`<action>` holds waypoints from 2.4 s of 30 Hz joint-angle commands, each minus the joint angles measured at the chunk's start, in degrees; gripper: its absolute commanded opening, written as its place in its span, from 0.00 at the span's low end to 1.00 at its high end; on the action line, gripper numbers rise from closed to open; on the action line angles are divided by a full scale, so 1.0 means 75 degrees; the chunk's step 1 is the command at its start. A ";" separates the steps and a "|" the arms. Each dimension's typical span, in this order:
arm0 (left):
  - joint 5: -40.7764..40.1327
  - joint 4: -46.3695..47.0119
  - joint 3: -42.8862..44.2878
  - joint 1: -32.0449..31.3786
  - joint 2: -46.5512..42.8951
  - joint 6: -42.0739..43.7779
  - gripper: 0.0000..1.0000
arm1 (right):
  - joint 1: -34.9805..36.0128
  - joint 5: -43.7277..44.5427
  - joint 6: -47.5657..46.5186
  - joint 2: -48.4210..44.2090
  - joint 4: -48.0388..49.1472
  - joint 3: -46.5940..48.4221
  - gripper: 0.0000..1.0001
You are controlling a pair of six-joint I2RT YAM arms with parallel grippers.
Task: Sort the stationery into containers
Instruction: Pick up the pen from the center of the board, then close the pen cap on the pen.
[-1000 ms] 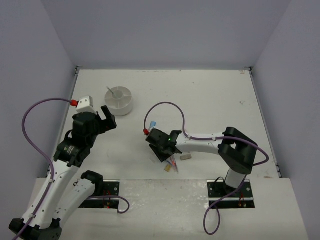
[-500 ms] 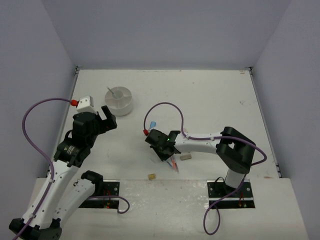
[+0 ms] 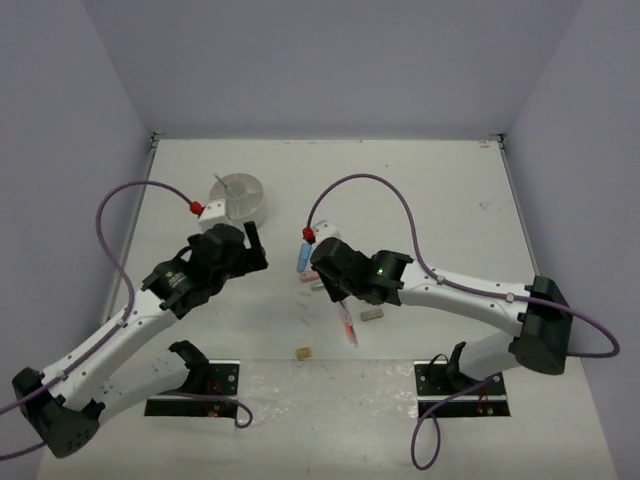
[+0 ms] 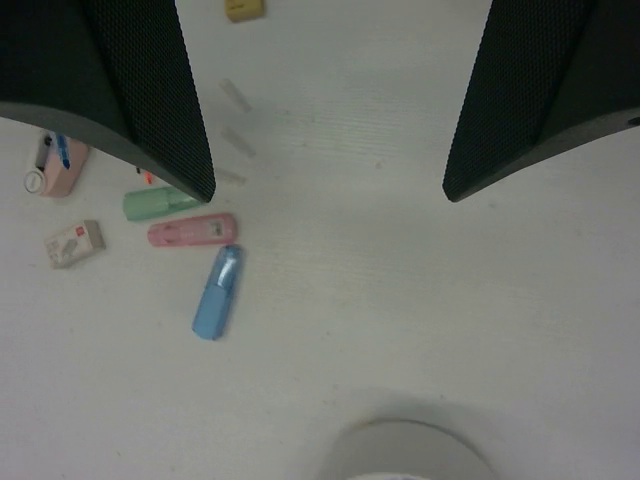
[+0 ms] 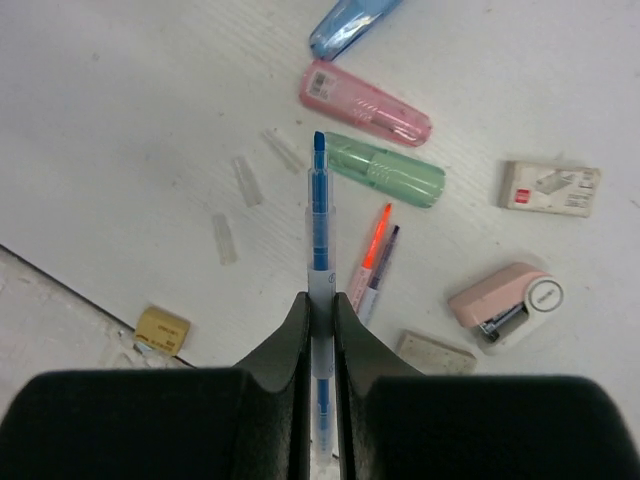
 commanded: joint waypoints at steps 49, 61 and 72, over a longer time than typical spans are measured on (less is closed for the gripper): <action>-0.0107 -0.1719 0.1764 -0.4129 0.6968 -0.7561 0.40 | -0.0861 0.1555 0.1288 -0.4499 -0.1712 -0.2094 0.00; 0.0102 -0.1600 0.1354 -0.4095 0.6907 -0.7713 0.26 | -0.0850 0.1520 0.1265 -0.4464 -0.1689 -0.2082 0.00; 0.0072 -0.1575 0.0689 -0.4106 0.5985 -0.8044 0.00 | -0.0854 0.1438 0.1187 -0.4510 -0.1638 -0.2106 0.00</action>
